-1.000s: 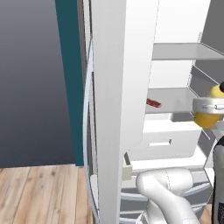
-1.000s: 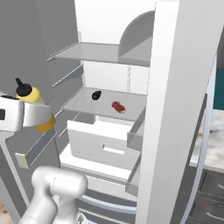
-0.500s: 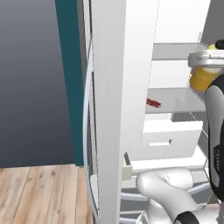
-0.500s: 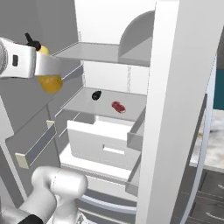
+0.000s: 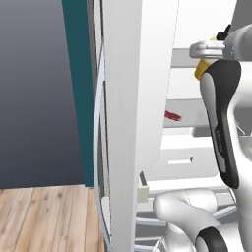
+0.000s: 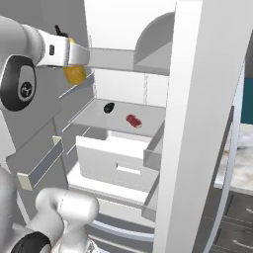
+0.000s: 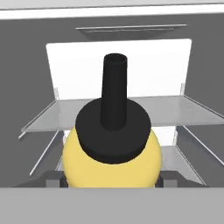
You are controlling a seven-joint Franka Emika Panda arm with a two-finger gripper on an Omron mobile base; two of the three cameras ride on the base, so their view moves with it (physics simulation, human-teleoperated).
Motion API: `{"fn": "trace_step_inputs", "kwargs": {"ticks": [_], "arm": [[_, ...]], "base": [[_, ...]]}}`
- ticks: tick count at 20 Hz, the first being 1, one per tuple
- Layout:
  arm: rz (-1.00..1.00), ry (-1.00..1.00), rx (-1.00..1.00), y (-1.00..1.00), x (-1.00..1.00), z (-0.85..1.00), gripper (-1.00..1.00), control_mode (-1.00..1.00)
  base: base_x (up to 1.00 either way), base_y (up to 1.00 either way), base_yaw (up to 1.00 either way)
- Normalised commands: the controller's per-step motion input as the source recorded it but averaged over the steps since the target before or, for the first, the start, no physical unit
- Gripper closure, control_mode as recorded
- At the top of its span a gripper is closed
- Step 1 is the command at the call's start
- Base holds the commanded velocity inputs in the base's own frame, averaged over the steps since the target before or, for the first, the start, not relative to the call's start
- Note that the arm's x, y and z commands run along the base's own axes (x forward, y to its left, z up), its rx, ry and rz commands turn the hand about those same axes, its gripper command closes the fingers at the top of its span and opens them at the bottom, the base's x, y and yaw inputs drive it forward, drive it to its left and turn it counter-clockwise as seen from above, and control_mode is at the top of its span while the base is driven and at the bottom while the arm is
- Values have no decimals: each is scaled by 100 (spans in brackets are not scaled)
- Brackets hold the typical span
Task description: Place the mustard and condiment bottle from the counter to the top shelf of the fridge. If the existing items in the fridge are on the top shelf, move them to other shelves.
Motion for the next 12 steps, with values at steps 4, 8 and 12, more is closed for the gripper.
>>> {"fn": "trace_step_inputs", "kwargs": {"ticks": [4, 8, 12], "arm": [[1, 0, 0, 0, 100, 0, 100, -100], [3, 0, 0, -4, 100, 0, 100, -100], [8, 0, 0, -29, 98, 0, 100, -100]], "base": [[0, 0, 0], [0, 0, 0], [0, 0, 0]]}}
